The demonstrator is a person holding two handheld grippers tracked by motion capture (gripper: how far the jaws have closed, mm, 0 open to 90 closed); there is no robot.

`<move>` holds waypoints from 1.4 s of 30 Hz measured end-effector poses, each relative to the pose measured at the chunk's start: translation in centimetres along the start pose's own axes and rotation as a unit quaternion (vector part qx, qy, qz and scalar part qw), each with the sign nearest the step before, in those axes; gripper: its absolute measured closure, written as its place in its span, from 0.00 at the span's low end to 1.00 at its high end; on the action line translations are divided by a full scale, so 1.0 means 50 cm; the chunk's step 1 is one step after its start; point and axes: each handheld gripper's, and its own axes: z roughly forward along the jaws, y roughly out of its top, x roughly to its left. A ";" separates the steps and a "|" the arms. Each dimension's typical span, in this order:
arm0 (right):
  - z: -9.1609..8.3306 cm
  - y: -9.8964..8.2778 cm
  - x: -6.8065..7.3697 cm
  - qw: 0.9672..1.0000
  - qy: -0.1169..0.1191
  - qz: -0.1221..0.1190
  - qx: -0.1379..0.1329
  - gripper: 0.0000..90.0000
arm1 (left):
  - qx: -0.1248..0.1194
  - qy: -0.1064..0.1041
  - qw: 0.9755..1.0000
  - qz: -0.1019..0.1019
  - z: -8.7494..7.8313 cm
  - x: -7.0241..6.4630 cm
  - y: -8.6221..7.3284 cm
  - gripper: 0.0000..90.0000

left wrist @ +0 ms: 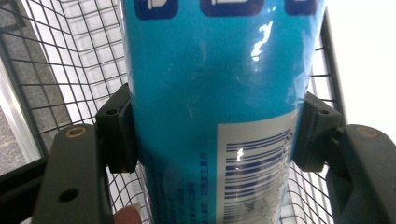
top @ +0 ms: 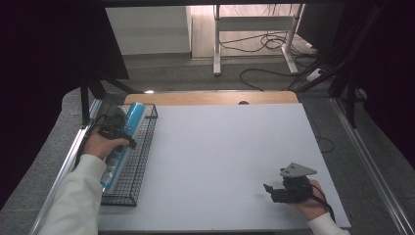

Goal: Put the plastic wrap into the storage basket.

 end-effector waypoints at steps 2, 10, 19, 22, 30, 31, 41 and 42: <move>0.001 -0.001 0.000 1.000 0.000 0.000 0.000 0.20 | 0.006 0.008 1.000 -0.004 0.012 -0.001 0.001 0.35; 0.001 -0.001 0.000 1.000 -0.001 0.000 0.001 0.20 | 0.025 0.029 0.999 -0.010 0.053 -0.007 0.003 0.35; -0.001 -0.001 0.001 1.000 -0.002 -0.003 0.002 0.19 | -0.036 0.036 0.998 -0.022 0.003 -0.011 0.003 0.23; -0.003 -0.001 0.000 1.000 -0.003 -0.002 -0.001 0.19 | -0.051 0.017 0.998 -0.015 -0.009 -0.009 -0.006 0.19; -0.005 0.000 -0.001 1.000 -0.004 -0.001 -0.004 0.19 | -0.130 -0.024 0.991 0.023 -0.056 -0.034 -0.056 0.14; -0.005 0.000 0.000 1.000 -0.003 -0.001 -0.004 0.19 | -0.138 -0.029 0.990 0.029 -0.060 -0.040 -0.063 0.14; -0.016 0.003 0.001 1.000 0.001 0.006 -0.022 0.19 | -0.236 -0.079 0.962 0.113 -0.056 -0.149 -0.161 0.18; -0.016 0.003 0.001 1.000 0.002 0.007 -0.024 0.19 | -0.242 -0.082 0.959 0.122 -0.051 -0.163 -0.170 0.18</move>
